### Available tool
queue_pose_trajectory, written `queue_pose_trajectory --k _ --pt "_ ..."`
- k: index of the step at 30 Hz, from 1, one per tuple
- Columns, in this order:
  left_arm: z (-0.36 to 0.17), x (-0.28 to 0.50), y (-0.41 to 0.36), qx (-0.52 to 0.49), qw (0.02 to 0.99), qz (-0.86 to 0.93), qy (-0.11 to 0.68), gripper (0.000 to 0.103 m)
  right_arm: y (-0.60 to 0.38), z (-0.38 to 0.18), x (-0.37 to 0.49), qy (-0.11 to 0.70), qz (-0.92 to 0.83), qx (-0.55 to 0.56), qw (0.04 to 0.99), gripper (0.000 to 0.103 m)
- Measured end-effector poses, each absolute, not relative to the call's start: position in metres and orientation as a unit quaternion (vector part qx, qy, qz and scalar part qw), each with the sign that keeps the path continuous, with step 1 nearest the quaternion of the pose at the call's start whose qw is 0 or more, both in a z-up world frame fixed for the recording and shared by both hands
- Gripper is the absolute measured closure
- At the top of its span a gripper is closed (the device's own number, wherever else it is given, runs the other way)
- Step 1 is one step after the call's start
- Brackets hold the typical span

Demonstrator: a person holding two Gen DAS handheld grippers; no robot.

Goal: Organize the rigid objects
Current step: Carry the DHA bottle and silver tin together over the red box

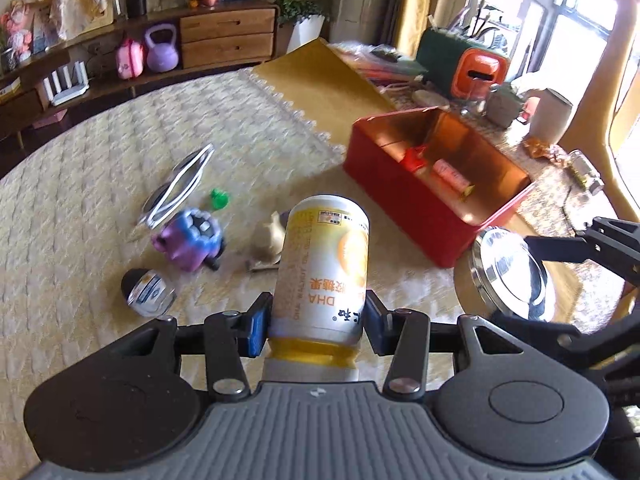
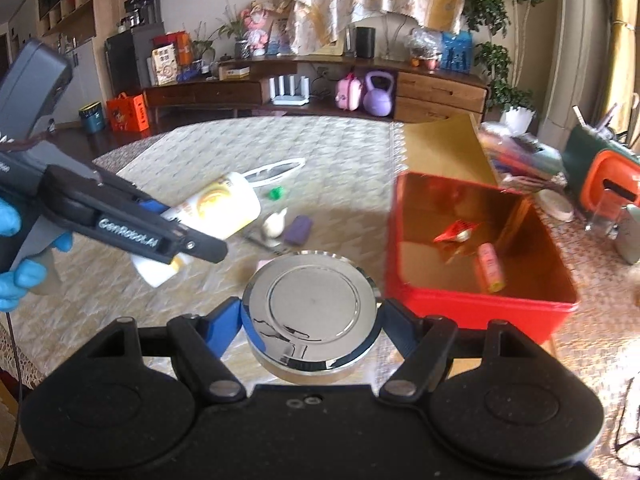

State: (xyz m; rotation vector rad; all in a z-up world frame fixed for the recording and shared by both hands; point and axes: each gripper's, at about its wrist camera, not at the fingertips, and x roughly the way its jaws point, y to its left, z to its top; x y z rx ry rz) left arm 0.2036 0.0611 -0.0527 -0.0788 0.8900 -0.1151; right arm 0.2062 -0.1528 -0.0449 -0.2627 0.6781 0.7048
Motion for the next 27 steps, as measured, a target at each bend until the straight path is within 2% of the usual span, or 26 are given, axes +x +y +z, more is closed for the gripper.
queue_pose_trajectory --k 10,27 --pt "-0.024 0.223 0.02 -0.031 0.904 -0.08 0.418 0.057 -0.197 -0.018 0.239 0.3 0.295 -0.112 0.9 0.028" --pt "-0.012 0.302 -0.051 0.005 0.906 -0.103 0.411 0.057 -0.235 -0.028 0.3 0.308 0.247 -0.119 0.911 0.028"
